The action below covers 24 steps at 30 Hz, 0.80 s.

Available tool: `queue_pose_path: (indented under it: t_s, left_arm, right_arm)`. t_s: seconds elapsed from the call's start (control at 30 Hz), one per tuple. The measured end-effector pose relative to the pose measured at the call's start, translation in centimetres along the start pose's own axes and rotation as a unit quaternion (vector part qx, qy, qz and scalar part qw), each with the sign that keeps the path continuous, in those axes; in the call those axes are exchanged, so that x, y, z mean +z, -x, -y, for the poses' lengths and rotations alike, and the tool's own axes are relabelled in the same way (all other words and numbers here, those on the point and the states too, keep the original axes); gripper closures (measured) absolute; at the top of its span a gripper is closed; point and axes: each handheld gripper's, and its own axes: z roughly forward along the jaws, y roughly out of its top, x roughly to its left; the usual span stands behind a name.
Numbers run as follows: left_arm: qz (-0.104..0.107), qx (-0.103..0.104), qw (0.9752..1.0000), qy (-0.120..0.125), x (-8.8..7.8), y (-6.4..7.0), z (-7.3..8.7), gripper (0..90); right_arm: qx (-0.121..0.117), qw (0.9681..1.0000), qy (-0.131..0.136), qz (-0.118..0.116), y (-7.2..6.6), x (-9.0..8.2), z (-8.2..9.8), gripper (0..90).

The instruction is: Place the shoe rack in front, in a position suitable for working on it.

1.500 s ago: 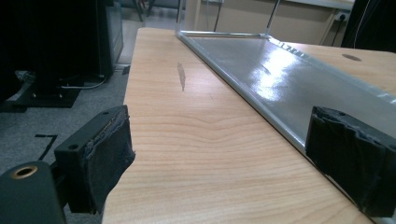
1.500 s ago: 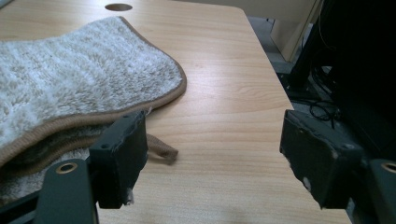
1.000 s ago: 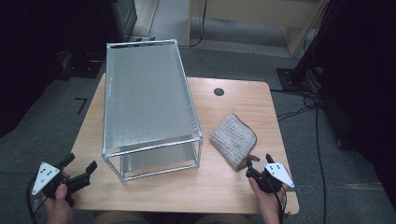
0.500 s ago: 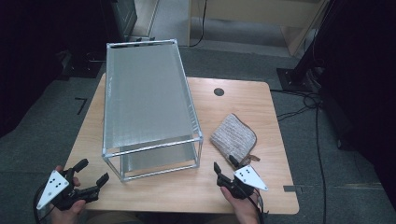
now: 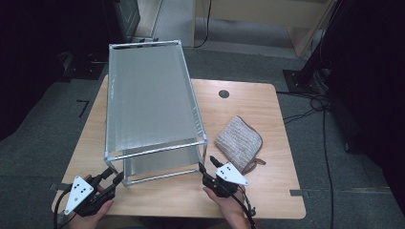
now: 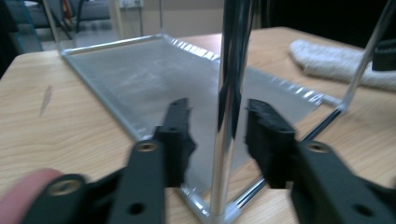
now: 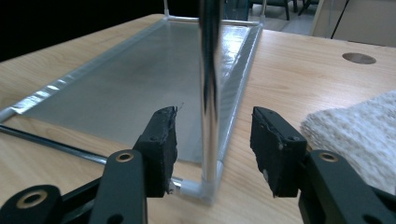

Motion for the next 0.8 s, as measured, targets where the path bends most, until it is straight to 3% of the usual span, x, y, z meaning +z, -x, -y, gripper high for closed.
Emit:
queue_pose_path:
  t_s: [0.1,0.17,0.23,0.37,0.53,0.8]
  left_arm:
    - [0.009,-0.008,0.9999,-0.001,0.1,-0.2,0.1,71.7]
    - [-0.002,-0.003,1.0,-0.006,0.2,-0.3,0.2,79.8]
    - [0.002,-0.009,0.9999,-0.004,0.0,-0.7,0.3,80.7]
    - [0.006,-0.01,0.9999,-0.005,-0.2,-1.3,0.3,81.3]
    - [0.016,-0.008,0.9998,-0.005,-0.2,-1.4,0.3,81.4]
    - [0.015,-0.012,0.9998,-0.001,0.0,-1.6,0.4,81.3]
  right_arm:
    - [-0.007,0.9999,-0.007,-0.001,-0.4,1.0,0.0,67.0]
    - [-0.011,0.9999,-0.007,-0.006,-0.7,1.3,0.2,77.6]
    - [-0.014,0.9999,-0.005,-0.006,-0.8,1.3,0.3,81.8]
    - [-0.024,0.9992,-0.007,-0.03,-1.1,0.7,0.4,82.3]
    - [-0.026,0.9991,-0.012,-0.032,-1.4,-0.1,0.6,82.4]
    - [-0.028,0.9986,-0.019,-0.041,-2.0,-1.9,1.1,82.4]
